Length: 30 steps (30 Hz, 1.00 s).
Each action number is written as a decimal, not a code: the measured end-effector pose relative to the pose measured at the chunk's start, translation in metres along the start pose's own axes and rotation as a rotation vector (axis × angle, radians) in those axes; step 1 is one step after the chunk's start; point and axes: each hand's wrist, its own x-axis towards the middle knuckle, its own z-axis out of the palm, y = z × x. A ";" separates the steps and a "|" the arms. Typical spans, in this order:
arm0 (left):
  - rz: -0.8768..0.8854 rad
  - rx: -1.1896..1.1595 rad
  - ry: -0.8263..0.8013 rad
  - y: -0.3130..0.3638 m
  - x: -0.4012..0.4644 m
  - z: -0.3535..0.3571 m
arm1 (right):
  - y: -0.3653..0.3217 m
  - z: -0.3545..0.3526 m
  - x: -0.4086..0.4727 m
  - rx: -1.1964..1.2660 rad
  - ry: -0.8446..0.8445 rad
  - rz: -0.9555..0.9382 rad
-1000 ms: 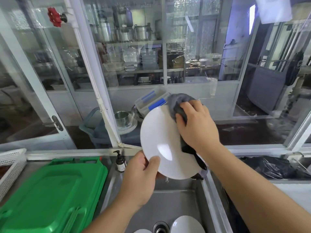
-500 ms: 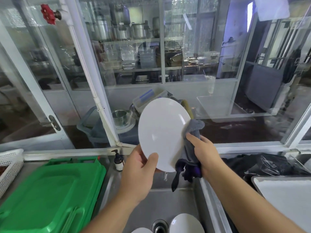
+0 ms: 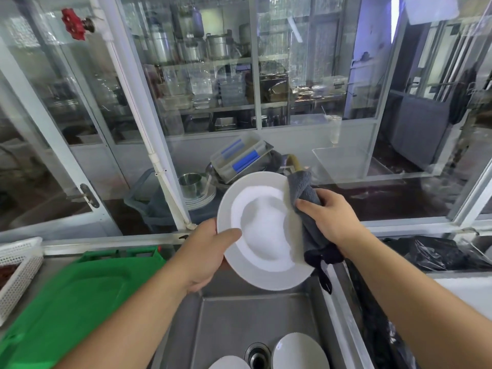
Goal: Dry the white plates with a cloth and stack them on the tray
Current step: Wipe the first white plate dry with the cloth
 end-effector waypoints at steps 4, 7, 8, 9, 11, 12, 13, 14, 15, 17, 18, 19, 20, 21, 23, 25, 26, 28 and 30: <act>0.093 -0.009 0.103 -0.011 0.002 0.014 | 0.008 0.015 -0.004 0.130 0.070 0.142; 0.180 0.016 0.254 -0.022 0.005 0.028 | 0.014 0.038 -0.017 0.288 0.095 0.291; 0.205 0.012 0.304 -0.025 0.005 0.032 | 0.015 0.048 -0.022 0.357 0.113 0.342; 0.226 0.014 0.345 -0.027 0.004 0.036 | 0.015 0.058 -0.028 0.433 0.130 0.391; 0.255 0.037 0.405 -0.031 0.004 0.042 | 0.015 0.074 -0.040 0.573 0.148 0.460; 0.263 0.040 0.412 -0.032 0.003 0.045 | 0.015 0.078 -0.044 0.610 0.154 0.474; 0.258 0.028 0.401 -0.033 0.003 0.048 | 0.015 0.078 -0.045 0.618 0.160 0.479; 0.236 -0.017 0.375 -0.034 0.002 0.050 | 0.014 0.076 -0.044 0.607 0.166 0.479; 0.204 -0.102 0.328 -0.035 0.001 0.051 | 0.014 0.071 -0.043 0.585 0.171 0.472; 0.121 -0.294 0.206 -0.035 0.002 0.048 | 0.011 0.060 -0.035 0.521 0.184 0.419; 0.082 -0.360 0.162 -0.033 0.002 0.044 | 0.009 0.053 -0.031 0.464 0.188 0.373; 0.046 -0.391 0.142 -0.030 0.002 0.038 | 0.006 0.046 -0.027 0.392 0.192 0.320; 0.018 -0.400 0.130 -0.027 0.003 0.030 | 0.003 0.040 -0.024 0.319 0.194 0.267; -0.003 -0.394 0.115 -0.024 0.005 0.022 | 0.001 0.034 -0.021 0.256 0.192 0.219; -0.032 -0.349 0.062 -0.022 0.007 0.009 | -0.003 0.025 -0.016 0.170 0.179 0.146; -0.028 -0.292 0.004 -0.020 0.009 0.005 | -0.005 0.023 -0.015 0.098 0.173 0.092; -0.015 -0.270 -0.006 -0.020 0.009 0.006 | -0.005 0.024 -0.016 0.075 0.181 0.074; 0.024 -0.231 0.019 -0.022 0.010 0.009 | -0.005 0.028 -0.018 0.087 0.206 0.085; 0.051 -0.190 0.074 -0.027 0.012 0.015 | -0.003 0.035 -0.022 0.155 0.231 0.163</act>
